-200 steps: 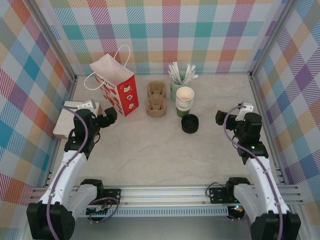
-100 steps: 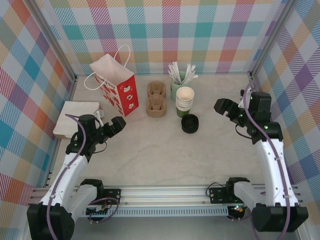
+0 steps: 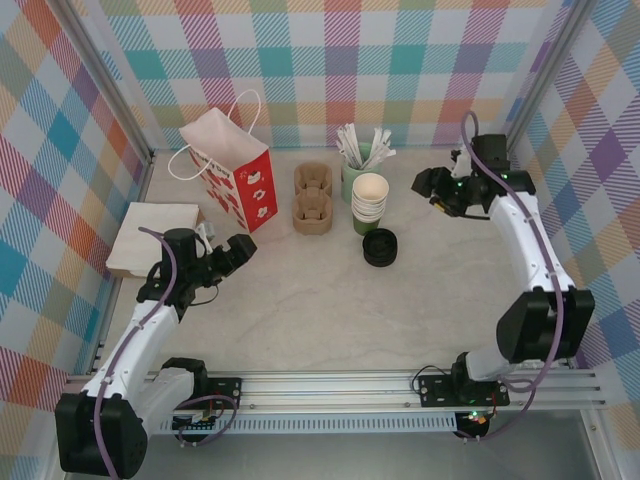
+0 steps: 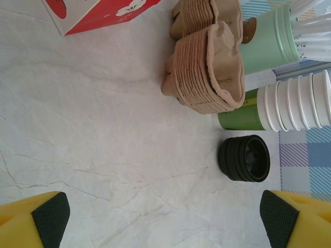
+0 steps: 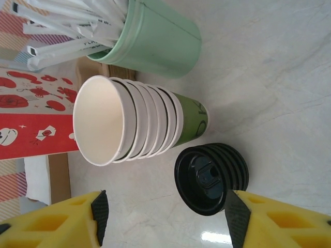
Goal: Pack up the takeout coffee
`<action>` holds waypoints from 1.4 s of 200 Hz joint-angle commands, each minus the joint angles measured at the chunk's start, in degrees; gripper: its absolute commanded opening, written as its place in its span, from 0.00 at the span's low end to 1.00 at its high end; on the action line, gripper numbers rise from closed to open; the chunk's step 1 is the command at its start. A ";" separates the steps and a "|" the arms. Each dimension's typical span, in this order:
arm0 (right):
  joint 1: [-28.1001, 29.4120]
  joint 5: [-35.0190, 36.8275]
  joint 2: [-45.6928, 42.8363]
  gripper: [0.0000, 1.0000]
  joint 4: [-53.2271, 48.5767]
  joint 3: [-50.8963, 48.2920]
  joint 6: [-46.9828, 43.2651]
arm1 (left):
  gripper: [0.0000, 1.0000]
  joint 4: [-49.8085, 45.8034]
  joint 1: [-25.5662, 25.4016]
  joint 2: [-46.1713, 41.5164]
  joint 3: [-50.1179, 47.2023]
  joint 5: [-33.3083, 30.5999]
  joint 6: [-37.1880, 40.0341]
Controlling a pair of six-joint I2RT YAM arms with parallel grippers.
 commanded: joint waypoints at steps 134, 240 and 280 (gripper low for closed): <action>8.64 3.01 21.77 0.37 -12.20 23.64 -5.56 | 0.97 2.00 -2.06 3.29 0.43 -1.37 -0.77; 9.69 3.37 25.48 0.22 -13.49 26.22 -5.19 | 0.96 1.57 -2.15 3.12 0.24 -1.98 -0.80; 9.80 3.45 25.13 0.15 -13.80 26.71 -5.00 | 0.97 1.48 -2.15 3.18 0.30 -2.08 -0.68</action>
